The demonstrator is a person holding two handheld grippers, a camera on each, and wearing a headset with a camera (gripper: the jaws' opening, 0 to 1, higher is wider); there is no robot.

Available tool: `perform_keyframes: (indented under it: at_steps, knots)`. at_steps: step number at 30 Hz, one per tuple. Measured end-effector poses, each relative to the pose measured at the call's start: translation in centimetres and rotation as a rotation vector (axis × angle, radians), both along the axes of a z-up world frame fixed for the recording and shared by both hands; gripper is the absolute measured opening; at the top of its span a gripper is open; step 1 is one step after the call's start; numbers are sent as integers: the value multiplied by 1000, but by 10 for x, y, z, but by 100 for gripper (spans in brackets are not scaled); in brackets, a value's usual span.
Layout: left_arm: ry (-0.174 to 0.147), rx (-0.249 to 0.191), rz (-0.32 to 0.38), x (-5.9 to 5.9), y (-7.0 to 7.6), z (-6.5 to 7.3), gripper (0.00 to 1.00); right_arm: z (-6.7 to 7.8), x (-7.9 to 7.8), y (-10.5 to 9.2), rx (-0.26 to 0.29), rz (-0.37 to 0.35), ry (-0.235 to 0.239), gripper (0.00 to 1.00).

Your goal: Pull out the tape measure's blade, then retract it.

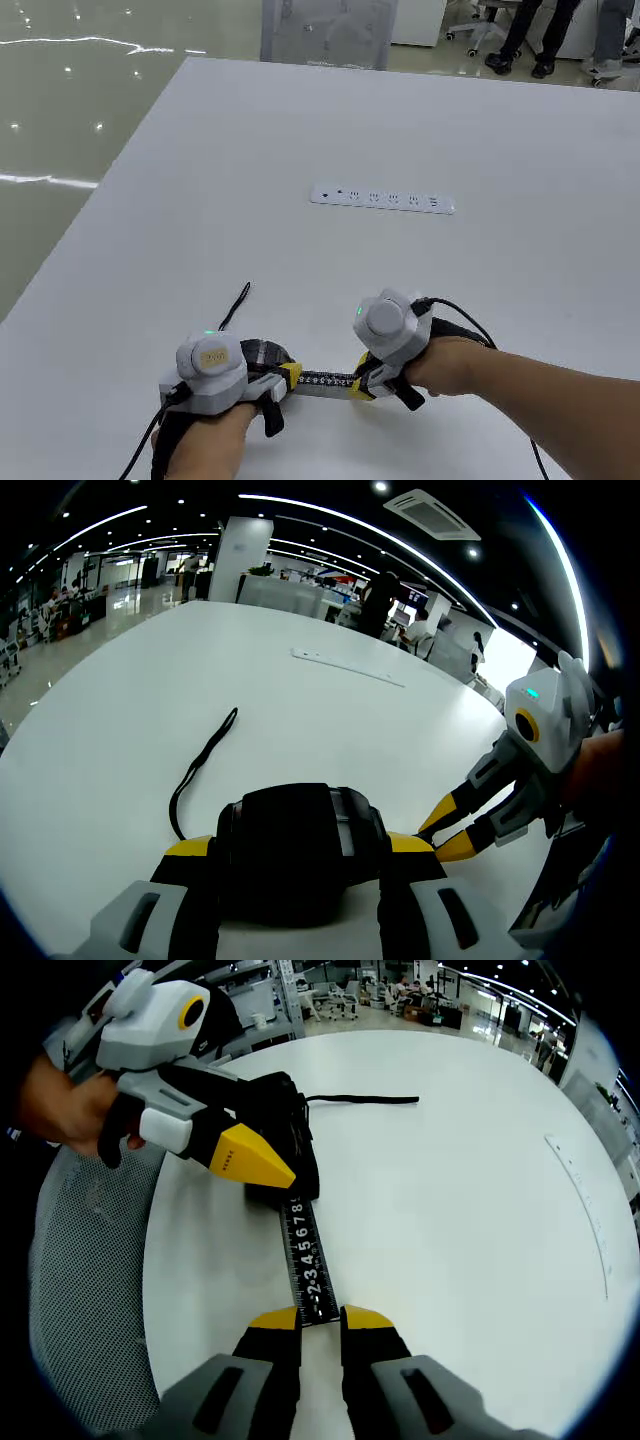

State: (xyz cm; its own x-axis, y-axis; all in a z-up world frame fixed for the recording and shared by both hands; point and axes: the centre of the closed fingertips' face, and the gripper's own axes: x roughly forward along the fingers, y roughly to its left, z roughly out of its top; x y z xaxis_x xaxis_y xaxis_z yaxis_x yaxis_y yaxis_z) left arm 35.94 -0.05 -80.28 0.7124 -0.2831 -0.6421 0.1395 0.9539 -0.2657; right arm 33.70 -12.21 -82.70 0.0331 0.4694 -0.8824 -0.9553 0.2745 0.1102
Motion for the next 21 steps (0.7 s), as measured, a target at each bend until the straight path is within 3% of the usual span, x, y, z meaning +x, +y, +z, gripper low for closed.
perform_keyframes:
  at_steps: [21]
  knots:
    - [4, -14, 1, 0, 0, 0, 60, 0, 2, 28, 37, 3, -5, 13]
